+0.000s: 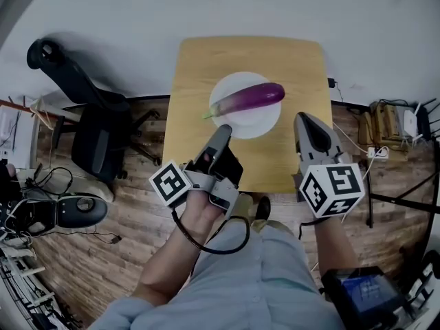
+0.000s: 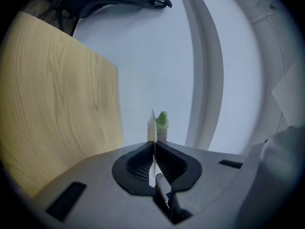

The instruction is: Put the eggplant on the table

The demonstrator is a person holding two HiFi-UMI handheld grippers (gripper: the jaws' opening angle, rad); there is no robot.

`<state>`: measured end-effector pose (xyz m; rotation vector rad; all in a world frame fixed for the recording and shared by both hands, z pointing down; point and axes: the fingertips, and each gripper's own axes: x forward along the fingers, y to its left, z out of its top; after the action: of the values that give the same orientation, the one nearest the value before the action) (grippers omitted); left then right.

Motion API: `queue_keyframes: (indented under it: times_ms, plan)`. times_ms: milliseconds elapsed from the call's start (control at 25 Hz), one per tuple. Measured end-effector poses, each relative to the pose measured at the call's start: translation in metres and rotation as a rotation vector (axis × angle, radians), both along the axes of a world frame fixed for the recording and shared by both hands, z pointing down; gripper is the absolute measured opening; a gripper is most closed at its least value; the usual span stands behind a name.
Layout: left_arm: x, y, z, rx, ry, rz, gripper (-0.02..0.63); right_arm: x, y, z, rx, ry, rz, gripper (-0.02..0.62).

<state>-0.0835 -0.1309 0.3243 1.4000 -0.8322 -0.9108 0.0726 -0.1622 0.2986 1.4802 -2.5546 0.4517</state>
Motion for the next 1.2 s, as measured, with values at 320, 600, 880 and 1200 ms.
queue_keyframes:
  times_ms: [320,600,880,1200]
  plan:
    - [-0.005,-0.028,0.025,-0.023,-0.006,0.017,0.012,-0.004,-0.026,0.022,-0.048,0.010,0.009,0.000]
    - [-0.007,-0.045,0.048,-0.037,-0.006,0.032,0.012,-0.007,-0.043,0.038,-0.079,0.017,0.012,0.000]
    - [-0.019,-0.058,0.069,-0.063,0.003,0.041,0.012,-0.017,-0.056,0.057,-0.113,0.025,0.023,0.000]
    - [-0.022,-0.076,0.088,-0.072,0.001,0.057,0.012,-0.019,-0.069,0.076,-0.148,0.030,0.031,0.000]
